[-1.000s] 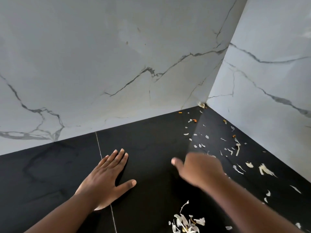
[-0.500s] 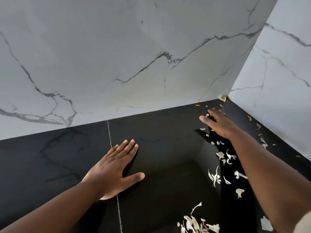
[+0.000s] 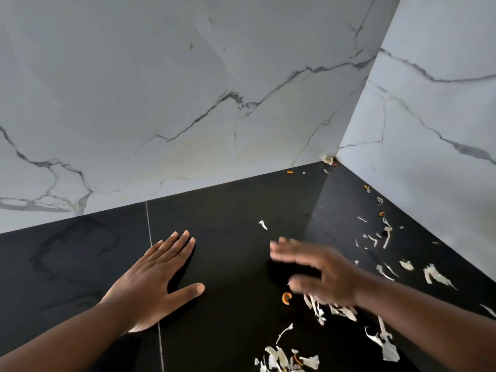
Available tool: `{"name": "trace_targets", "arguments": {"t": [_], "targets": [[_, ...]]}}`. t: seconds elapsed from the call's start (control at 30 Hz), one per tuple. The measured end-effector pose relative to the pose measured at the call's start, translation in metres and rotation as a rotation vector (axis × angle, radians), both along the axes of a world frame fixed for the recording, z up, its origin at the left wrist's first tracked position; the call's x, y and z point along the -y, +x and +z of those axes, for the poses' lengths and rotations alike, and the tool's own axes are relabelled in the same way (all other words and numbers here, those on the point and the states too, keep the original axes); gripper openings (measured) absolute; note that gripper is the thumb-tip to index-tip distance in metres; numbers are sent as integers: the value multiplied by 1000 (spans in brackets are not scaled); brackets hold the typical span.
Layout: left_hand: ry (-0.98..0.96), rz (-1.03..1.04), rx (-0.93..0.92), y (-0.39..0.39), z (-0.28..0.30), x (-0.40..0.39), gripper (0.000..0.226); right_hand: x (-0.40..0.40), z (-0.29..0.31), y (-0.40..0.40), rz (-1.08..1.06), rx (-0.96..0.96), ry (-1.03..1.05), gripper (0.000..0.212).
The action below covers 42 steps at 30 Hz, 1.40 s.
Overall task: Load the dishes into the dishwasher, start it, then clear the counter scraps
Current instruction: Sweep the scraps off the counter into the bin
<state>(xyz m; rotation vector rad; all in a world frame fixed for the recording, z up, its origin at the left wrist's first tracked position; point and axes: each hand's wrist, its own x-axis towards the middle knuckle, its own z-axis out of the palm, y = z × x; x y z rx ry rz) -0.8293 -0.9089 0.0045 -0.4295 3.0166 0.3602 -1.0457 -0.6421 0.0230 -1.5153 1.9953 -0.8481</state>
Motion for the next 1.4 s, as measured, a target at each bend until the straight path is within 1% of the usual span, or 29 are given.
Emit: {"name": "trace_targets", "arguments": {"t": [0.03, 0.07, 0.1, 0.17, 0.2, 0.27, 0.33, 0.4, 0.47, 0.57, 0.67, 0.8, 0.9, 0.93, 1.0, 1.07, 1.1, 1.13, 1.17, 1.27, 1.3, 1.33, 1.4], "targets": [[6, -3, -1, -1, 0, -1, 92, 14, 1, -18, -124, -23, -50, 68], [11, -4, -4, -1, 0, -1, 92, 30, 2, -39, -261, -59, -71, 71], [15, -2, -8, -2, 1, -2, 92, 46, 5, -64, -374, -123, -52, 78], [18, -1, -9, -3, 3, -3, 91, 73, 7, -112, -551, -260, 88, 92], [14, 3, 0, -4, 5, -3, 89, 83, 5, -133, -632, -281, 148, 97], [-1, 7, 19, -5, 7, -4, 88, 97, -4, -165, -745, -258, 194, 104], [-1, 5, 24, -7, 8, -5, 90, 108, -16, -183, -764, -281, 224, 106], [9, 9, 19, -7, 7, -2, 89, 117, -20, -189, -752, -284, 190, 96], [4, 3, 10, -5, 4, -1, 86, 119, -21, -183, -709, -215, 131, 81], [-20, -3, -14, -4, 1, 1, 83, 111, -19, -163, -540, -179, 107, 68], [-13, -1, -18, -3, 1, 0, 83, 98, -18, -127, -310, -150, 82, 66], [-15, -6, -13, -3, 0, 1, 86, 63, -13, -58, 18, -175, 87, 71], [-17, -4, -18, -3, -1, 2, 89, 38, -11, -16, 189, -170, 130, 74], [-20, -4, -16, -3, -1, 2, 90, 31, -10, -7, 217, -126, 135, 72], [-15, 0, -17, -3, -2, 1, 89, 23, -6, 4, 212, 36, 110, 67], [-9, 1, -16, -4, -1, 1, 88, 25, 2, 5, 123, 187, 60, 63], [-10, 1, -7, -4, -1, 1, 88, 28, 6, 3, 72, 206, 45, 64], [-11, 3, 5, -3, -1, 1, 88, 31, 8, -1, 34, 172, 50, 66], [-12, 7, 14, -3, -1, 2, 88, 33, 8, -6, 14, 85, 82, 72], [-9, 6, 14, -3, -3, 2, 89, 29, 1, -3, 57, -260, 218, 96], [-8, 3, 12, -3, -3, 3, 90, 24, -2, 7, 96, -313, 238, 102], [-6, 4, 13, -4, -4, 4, 91, 20, -3, 20, 130, -322, 245, 105], [6, 0, 14, -4, -4, 4, 92, 10, -1, 49, 183, -278, 242, 106]]}}
